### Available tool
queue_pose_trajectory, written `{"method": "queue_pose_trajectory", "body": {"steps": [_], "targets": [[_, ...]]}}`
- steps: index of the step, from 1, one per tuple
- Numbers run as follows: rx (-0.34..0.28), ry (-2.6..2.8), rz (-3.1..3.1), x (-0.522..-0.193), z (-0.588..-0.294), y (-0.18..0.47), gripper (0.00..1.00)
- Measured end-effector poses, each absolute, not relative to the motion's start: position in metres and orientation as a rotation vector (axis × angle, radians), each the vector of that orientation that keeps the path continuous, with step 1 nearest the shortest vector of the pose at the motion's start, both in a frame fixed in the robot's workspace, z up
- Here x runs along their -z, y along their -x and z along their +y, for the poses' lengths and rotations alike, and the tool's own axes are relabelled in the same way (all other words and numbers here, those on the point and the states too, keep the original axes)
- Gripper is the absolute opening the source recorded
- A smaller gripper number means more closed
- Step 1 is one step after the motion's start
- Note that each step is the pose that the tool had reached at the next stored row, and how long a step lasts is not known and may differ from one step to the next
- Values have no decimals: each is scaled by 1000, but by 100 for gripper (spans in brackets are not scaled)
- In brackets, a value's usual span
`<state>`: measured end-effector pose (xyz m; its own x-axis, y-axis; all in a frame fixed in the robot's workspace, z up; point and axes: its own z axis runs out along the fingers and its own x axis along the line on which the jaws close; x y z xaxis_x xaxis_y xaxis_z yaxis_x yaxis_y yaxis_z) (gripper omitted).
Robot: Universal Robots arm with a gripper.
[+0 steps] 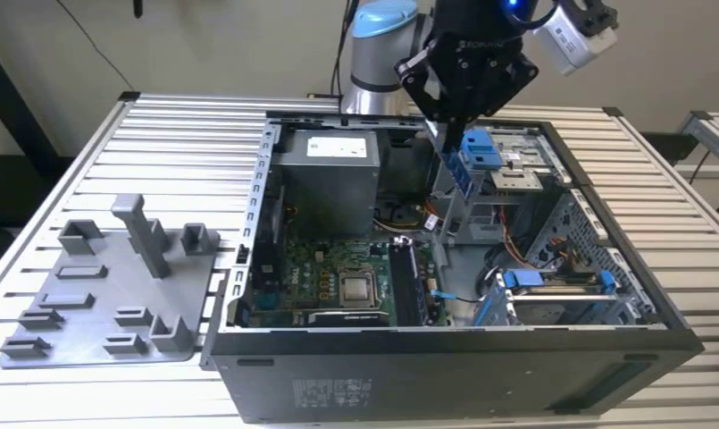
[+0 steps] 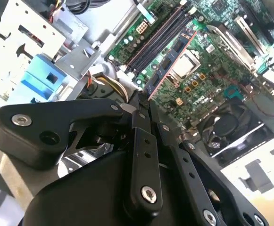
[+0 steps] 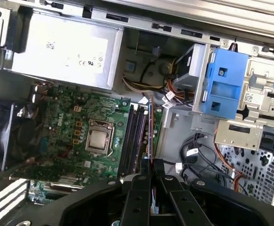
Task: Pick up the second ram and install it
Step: 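Insert the second ram into the second slot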
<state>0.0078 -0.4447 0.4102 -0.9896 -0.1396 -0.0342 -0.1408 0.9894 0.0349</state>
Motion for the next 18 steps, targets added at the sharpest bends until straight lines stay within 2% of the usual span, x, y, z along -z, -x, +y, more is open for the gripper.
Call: {"method": "queue_pose_trajectory", "body": {"steps": [18], "targets": [[-55,-7,3110,-410,-445,-8,14]]}}
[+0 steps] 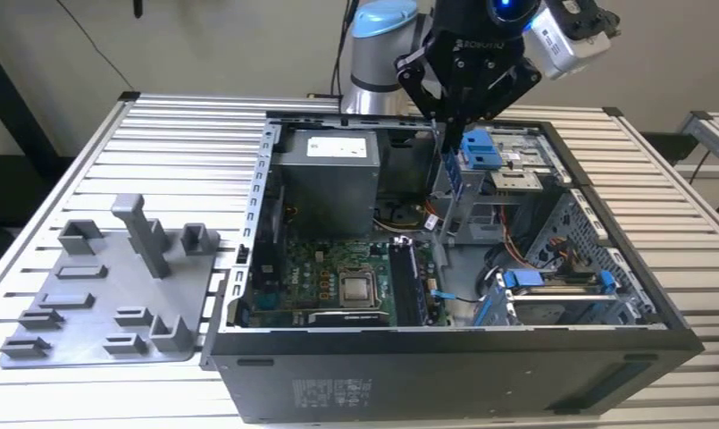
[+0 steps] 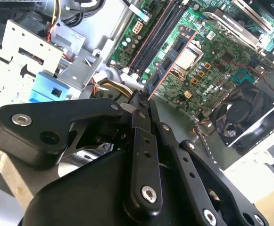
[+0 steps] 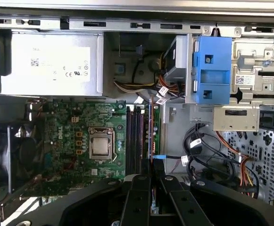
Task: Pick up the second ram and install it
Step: 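Insert the second ram into the second slot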
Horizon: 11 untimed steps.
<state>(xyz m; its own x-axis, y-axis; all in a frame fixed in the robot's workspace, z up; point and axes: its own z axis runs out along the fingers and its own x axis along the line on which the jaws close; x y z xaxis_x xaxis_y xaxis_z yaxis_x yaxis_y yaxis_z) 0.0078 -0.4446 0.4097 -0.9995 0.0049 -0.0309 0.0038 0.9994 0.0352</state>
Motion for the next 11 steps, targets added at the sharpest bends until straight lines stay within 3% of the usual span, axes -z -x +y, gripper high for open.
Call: {"method": "queue_pose_trajectory", "body": {"steps": [11], "targets": [[-55,-7,3110,-400,-446,-8,14]]}}
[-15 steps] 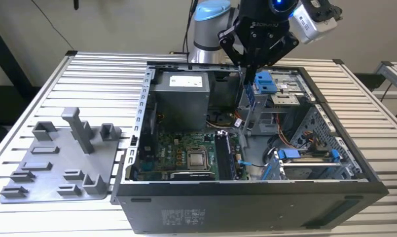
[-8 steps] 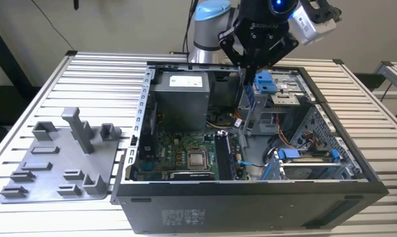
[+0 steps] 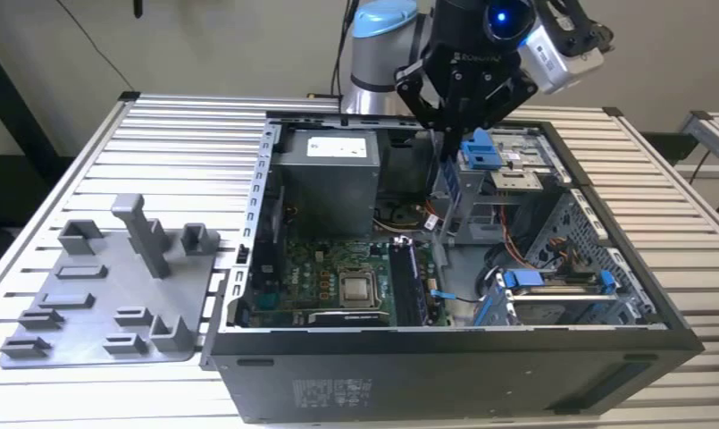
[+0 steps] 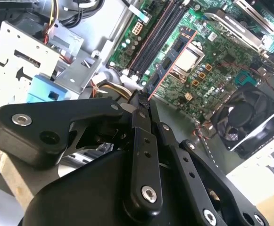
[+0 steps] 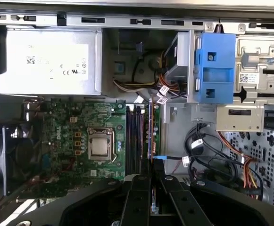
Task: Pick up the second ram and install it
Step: 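Insert the second ram into the second slot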
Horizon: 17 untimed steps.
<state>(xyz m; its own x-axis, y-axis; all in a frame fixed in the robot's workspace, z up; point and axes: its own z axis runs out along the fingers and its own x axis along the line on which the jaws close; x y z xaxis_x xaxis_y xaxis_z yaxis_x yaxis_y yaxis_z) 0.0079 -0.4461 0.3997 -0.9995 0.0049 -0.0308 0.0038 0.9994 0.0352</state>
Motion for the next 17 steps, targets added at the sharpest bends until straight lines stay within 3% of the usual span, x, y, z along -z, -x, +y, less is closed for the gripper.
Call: {"method": "queue_pose_trajectory", "body": {"steps": [17], "targets": [[-55,-7,3113,-383,-452,-8,14]]}}
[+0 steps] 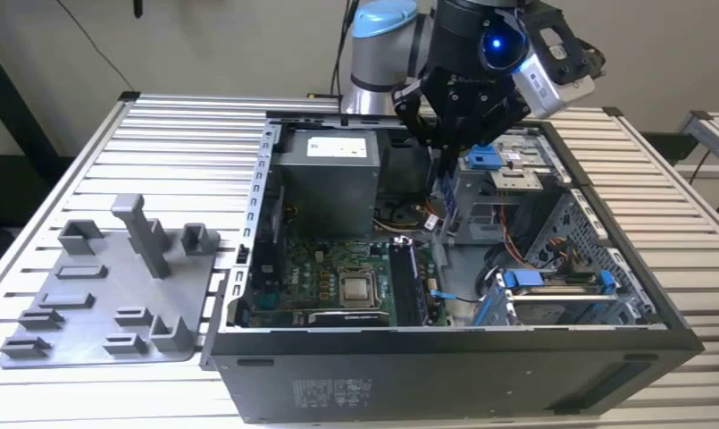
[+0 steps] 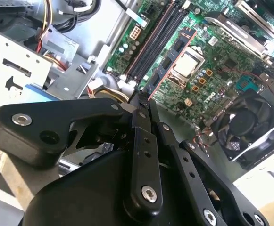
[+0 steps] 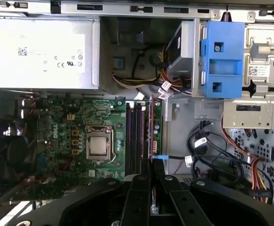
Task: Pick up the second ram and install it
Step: 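Insert the second ram into the second slot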
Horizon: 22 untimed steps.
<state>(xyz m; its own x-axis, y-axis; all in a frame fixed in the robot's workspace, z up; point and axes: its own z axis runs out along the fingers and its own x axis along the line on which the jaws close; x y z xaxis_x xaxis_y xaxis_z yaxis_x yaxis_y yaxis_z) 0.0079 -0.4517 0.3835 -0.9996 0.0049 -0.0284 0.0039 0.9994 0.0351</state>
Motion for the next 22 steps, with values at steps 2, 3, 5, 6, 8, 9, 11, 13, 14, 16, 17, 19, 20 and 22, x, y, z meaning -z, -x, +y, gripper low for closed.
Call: {"method": "queue_pose_trajectory", "body": {"steps": [2,3,5,6,8,9,11,13,14,16,17,19,20,22], "targets": [[-55,-7,3114,-382,-452,-8,14],[-55,-7,3114,-382,-452,-8,14],[-55,-7,3115,-381,-452,-8,14],[-55,-7,3115,-380,-452,-8,14],[-55,-7,3115,-380,-452,-8,14],[-55,-7,3115,-379,-452,-8,14],[-55,-7,3115,-378,-452,-8,14],[-55,-7,3115,-377,-452,-8,14],[-55,-7,3115,-376,-452,-8,14],[-55,-7,3115,-375,-452,-8,14],[-55,-7,3115,-374,-452,-8,14],[-55,-6,3115,-370,-452,-8,14],[-55,-6,3115,-369,-452,-8,14],[-55,-4,3116,-366,-452,-8,14]]}}
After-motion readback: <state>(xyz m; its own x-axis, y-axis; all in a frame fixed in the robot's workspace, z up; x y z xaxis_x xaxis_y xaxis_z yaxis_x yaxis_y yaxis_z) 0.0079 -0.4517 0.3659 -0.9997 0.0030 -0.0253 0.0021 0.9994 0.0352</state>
